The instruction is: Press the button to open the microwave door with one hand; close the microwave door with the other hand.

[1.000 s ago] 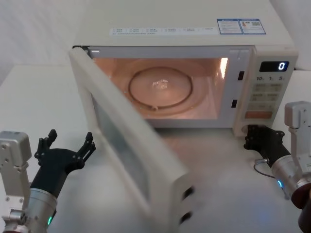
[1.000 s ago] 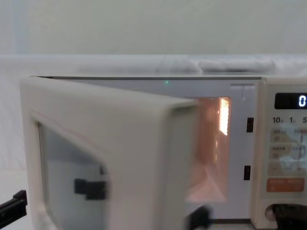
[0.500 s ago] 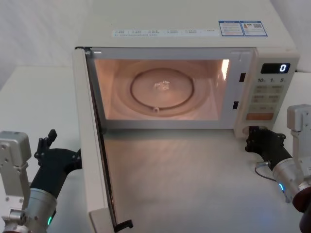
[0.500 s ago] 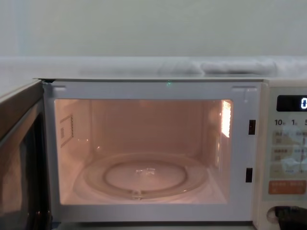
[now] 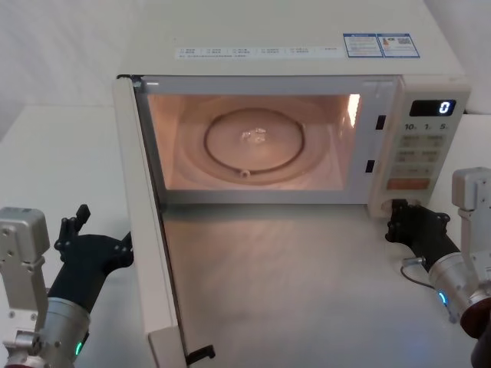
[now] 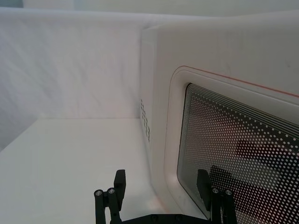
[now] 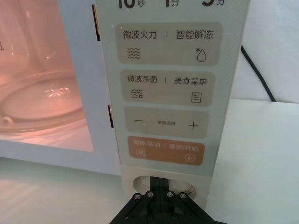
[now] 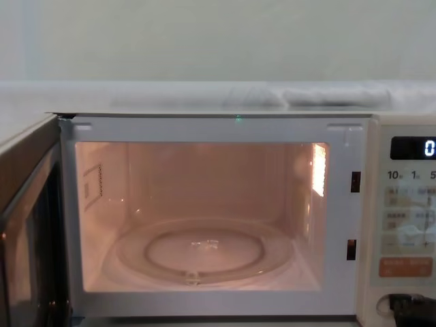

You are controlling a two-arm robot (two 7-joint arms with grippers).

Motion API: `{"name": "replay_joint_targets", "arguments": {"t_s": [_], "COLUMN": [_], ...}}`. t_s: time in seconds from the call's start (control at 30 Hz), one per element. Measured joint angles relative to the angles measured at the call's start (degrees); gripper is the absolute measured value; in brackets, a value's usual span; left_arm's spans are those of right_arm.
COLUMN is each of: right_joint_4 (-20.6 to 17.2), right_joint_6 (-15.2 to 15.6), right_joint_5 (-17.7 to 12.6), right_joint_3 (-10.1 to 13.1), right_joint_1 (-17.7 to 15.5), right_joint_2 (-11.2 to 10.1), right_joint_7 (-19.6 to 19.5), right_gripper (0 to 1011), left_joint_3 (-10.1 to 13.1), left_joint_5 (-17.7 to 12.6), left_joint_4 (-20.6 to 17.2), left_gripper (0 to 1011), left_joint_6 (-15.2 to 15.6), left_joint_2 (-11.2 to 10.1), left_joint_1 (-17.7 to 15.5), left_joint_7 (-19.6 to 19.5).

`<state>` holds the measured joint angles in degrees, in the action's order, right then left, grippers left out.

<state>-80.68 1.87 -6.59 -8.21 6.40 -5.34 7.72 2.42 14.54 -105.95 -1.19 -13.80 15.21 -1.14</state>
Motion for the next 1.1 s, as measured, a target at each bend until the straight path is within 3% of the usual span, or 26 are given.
{"name": "replay_joint_targets", "arguments": {"t_s": [0.67,0.87,1.1], "right_joint_4": [1.0,-1.4,-7.2], "right_joint_6": [0.0,0.6,1.6], "right_joint_5": [0.0,0.3,0.6], "right_joint_3": [-0.5,-0.5,-0.4], "right_joint_1": [-0.5,-1.8,-5.1], "right_joint_2": [0.5,0.2,-0.5], "right_joint_7": [-0.1,-0.2,-0.4], "right_gripper": [0,0,0], "left_joint_3": [0.0,0.0,0.0], "left_joint_5": [0.0,0.0,0.0], "left_joint_4": [0.0,0.0,0.0], "left_gripper": [1001,1001,1001], "left_joint_6": [0.0,0.0,0.0], "left_joint_2": [0.0,0.0,0.0], "left_joint_1": [0.0,0.0,0.0], "left_joint_7": [0.0,0.0,0.0]}}
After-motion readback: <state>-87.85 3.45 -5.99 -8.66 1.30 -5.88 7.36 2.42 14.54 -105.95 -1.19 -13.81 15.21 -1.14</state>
